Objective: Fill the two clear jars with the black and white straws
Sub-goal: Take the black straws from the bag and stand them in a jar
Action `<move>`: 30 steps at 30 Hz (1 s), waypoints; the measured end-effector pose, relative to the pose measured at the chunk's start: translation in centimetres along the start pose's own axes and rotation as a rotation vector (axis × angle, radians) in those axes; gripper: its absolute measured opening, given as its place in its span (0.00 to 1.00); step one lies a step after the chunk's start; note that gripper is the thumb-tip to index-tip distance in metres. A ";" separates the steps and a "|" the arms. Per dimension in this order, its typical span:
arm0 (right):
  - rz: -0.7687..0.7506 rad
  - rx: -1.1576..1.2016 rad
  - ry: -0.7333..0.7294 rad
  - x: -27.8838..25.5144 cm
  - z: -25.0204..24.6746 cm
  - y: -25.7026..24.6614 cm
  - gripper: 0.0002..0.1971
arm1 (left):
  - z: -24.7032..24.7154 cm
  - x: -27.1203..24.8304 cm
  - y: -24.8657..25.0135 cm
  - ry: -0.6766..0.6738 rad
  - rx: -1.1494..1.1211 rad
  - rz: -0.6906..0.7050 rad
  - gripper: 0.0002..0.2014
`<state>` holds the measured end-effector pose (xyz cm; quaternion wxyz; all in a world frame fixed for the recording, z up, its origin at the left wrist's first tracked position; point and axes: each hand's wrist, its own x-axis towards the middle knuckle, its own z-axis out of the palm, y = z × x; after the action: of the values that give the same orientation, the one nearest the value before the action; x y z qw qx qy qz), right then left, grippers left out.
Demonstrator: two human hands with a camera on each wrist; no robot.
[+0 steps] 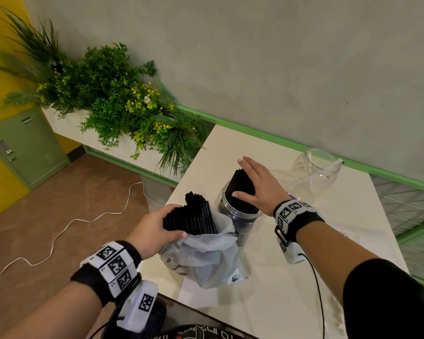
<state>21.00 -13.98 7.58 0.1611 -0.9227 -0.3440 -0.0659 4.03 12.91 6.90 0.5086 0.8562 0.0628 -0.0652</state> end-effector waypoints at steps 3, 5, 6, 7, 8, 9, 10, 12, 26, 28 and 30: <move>0.021 -0.031 -0.003 0.8 0.8 -0.6 0.38 | 0.0 0.1 0.0 0.010 0.008 0.006 0.24; 0.061 -0.063 0.093 1.0 1.1 -1.0 0.34 | -0.1 0.2 -0.1 0.021 0.023 0.021 0.26; 0.071 -0.084 0.151 1.1 1.1 -1.1 0.31 | -0.1 0.2 -0.1 0.022 0.026 0.022 0.26; 0.065 -0.110 0.216 1.3 1.0 -1.2 0.28 | -0.1 0.2 -0.1 0.022 0.027 0.019 0.26; 0.051 -0.135 0.276 1.5 0.9 -1.2 0.26 | -0.1 0.2 -0.1 0.023 0.026 0.014 0.26; 0.046 -0.152 0.310 1.7 0.5 -1.3 0.25 | -0.2 0.2 -0.1 0.026 0.026 0.009 0.25; 0.050 -0.161 0.314 1.9 0.2 -1.3 0.24 | -0.2 0.2 -0.2 0.029 0.026 0.004 0.25; 0.074 -0.172 0.272 2.1 0.0 -0.9 0.24 | -0.3 0.2 -0.2 0.030 0.025 0.002 0.25; -0.192 -0.336 0.151 1.6 1.5 -2.9 0.23 | -0.3 0.1 -0.2 0.027 0.018 0.005 0.26; -0.227 -0.358 0.112 1.7 2.0 -2.6 0.18 | -0.3 0.1 -0.2 0.023 0.021 0.000 0.26; -0.232 -0.333 0.147 1.7 2.1 -2.2 0.13 | -0.3 0.1 -0.2 0.021 0.028 -0.006 0.25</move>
<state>20.90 -10.68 6.59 0.0225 -0.8836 -0.4194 -0.2070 4.07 13.29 6.82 0.4958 0.8636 0.0698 -0.0589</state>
